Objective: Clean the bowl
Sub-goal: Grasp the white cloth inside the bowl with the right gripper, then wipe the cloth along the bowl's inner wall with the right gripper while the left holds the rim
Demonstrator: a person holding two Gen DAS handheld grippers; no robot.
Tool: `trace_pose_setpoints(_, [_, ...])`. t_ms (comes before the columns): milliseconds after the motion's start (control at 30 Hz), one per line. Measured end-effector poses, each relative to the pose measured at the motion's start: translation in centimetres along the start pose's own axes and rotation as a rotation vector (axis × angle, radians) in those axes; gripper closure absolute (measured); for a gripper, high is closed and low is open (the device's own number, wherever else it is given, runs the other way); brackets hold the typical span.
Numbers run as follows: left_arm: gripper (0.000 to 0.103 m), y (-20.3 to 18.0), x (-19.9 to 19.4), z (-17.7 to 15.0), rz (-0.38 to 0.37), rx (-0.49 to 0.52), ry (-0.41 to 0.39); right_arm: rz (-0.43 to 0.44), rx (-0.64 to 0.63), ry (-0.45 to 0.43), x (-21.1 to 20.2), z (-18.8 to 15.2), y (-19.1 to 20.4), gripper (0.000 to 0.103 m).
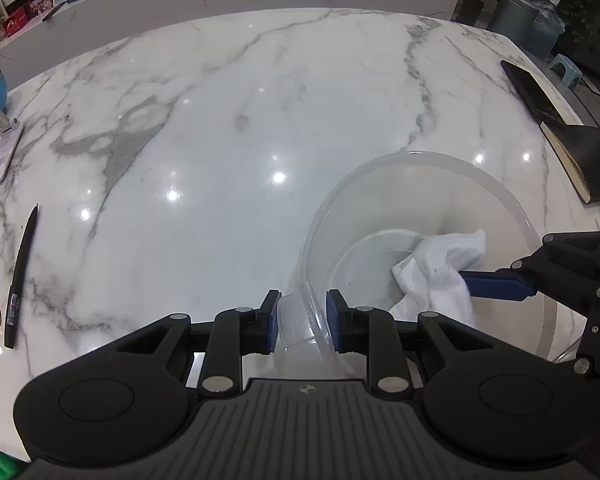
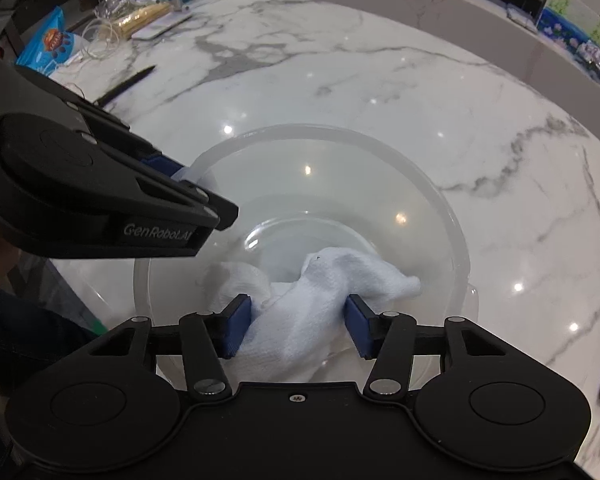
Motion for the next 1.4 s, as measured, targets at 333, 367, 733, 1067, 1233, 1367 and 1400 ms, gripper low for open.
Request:
trace_pose_setpoints(333, [0.081,0.2,0.3,-0.2,0.007,-0.010,0.007,-0.011,0.033,-0.021,-0.1,0.6,-1.4,0.086])
trace_pose_setpoints(367, [0.081,0.2,0.4,-0.3,0.008,-0.012,0.009,-0.008,0.032,-0.022,-0.2,0.6,-1.3,0.087])
trace_pose_setpoints(733, [0.083,-0.1,-0.1,-0.2,0.031,0.023,-0.016,-0.020,0.045,-0.116,-3.2,1.6,-1.9,0.090])
trace_pose_setpoints(1067, [0.083,-1.0,0.2,-0.3,0.035,0.073,-0.007,-0.070,0.069,-0.191,-4.3,2.4,-3.8,0.091])
trace_pose_setpoints(1233, [0.083,-1.4,0.5,-0.5,0.017,0.083,-0.006,-0.009,0.078,-0.205,-3.9,2.8,-3.5,0.091])
trace_pose_setpoints(1367, [0.083,-1.5,0.6,-0.6,0.009,0.081,-0.008,0.059,0.093,-0.207,-3.5,3.1,-3.1,0.091])
trace_pose_setpoints(1400, [0.083,-1.5,0.6,-0.6,0.009,0.083,-0.006,0.068,0.097,-0.209,-3.5,3.1,-3.0,0.091])
Point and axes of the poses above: each gripper's, at about its wrist camera, not at the fingertips, and x roughly the way its jaws point, y to its left, z to its top, the point moved 6 cm from there along x, roughly the way its jaws point, and after that the axes turned 8 degrees about -z, right-handed, at the moved point
